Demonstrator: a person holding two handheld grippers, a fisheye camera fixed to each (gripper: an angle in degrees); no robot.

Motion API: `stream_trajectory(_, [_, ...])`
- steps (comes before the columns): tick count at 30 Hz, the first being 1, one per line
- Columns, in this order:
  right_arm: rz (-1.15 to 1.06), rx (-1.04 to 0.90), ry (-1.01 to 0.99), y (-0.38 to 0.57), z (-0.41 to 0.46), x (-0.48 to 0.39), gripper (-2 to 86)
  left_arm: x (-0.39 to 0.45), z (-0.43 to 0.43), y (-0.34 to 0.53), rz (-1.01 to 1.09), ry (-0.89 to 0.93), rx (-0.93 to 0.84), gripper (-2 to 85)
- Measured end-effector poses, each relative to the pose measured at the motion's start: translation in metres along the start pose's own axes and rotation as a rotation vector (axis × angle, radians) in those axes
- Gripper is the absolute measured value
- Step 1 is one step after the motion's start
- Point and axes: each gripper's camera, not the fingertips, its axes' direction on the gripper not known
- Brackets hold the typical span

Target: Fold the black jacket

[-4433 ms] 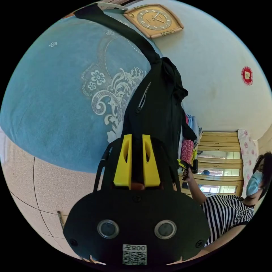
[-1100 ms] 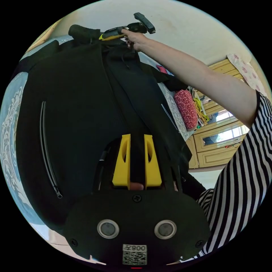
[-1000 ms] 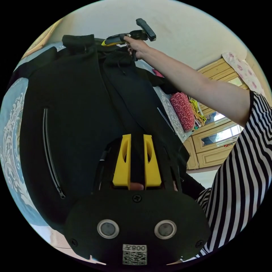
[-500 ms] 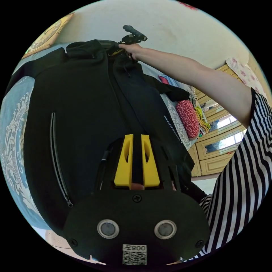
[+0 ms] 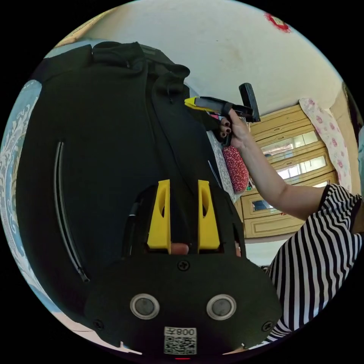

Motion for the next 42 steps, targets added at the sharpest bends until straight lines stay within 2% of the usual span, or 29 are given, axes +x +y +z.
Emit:
stream_trajectory(2, [-0.002, -0.030, 0.019, 0.009, 0.013, -0.005, 9.5, 0.004, 0.011, 0.002, -0.011, 0.052, -0.059, 11.2])
stream_trajectory(7, [0.031, 0.059, 0.107, -0.006, 0.020, -0.009, 9.1, 0.019, 0.047, -0.004, -0.014, 0.105, -0.187, 11.1])
stream_trajectory(14, [0.031, 0.070, 0.168, -0.040, 0.048, -0.015, 8.8, 0.013, 0.052, -0.010, -0.053, 0.081, -0.187, 8.3])
stream_trajectory(16, [0.028, 0.053, 0.270, -0.043, 0.061, -0.018, 7.5, 0.010, 0.045, -0.009, -0.060, 0.091, -0.174, 7.7])
stream_trajectory(19, [0.013, 0.054, 0.314, -0.040, 0.067, -0.020, 5.9, 0.009, 0.039, -0.010, -0.060, 0.084, -0.173, 6.5])
stream_trajectory(23, [0.002, 0.056, 0.304, -0.032, 0.065, -0.017, 3.7, 0.008, 0.036, -0.013, -0.064, 0.103, -0.197, 4.0])
stream_trajectory(26, [0.024, 0.114, 0.230, -0.020, 0.044, -0.010, 2.6, 0.015, 0.018, -0.014, -0.035, 0.158, -0.151, 3.2])
stream_trajectory(29, [0.050, 0.252, 0.085, -0.006, 0.007, -0.006, 2.1, 0.025, -0.012, -0.013, -0.003, 0.203, -0.084, 2.8])
stream_trajectory(33, [0.023, 0.347, 0.030, -0.008, -0.019, -0.017, 2.0, 0.028, -0.067, -0.011, 0.029, 0.147, 0.028, 2.8])
stream_trajectory(38, [0.000, 0.284, 0.027, -0.032, 0.016, -0.030, 2.5, -0.005, -0.096, 0.002, -0.068, 0.042, 0.041, 3.0])
stream_trajectory(42, [-0.003, 0.083, 0.174, -0.053, 0.081, -0.030, 4.2, -0.040, -0.089, 0.012, -0.183, 0.006, -0.007, 3.9])
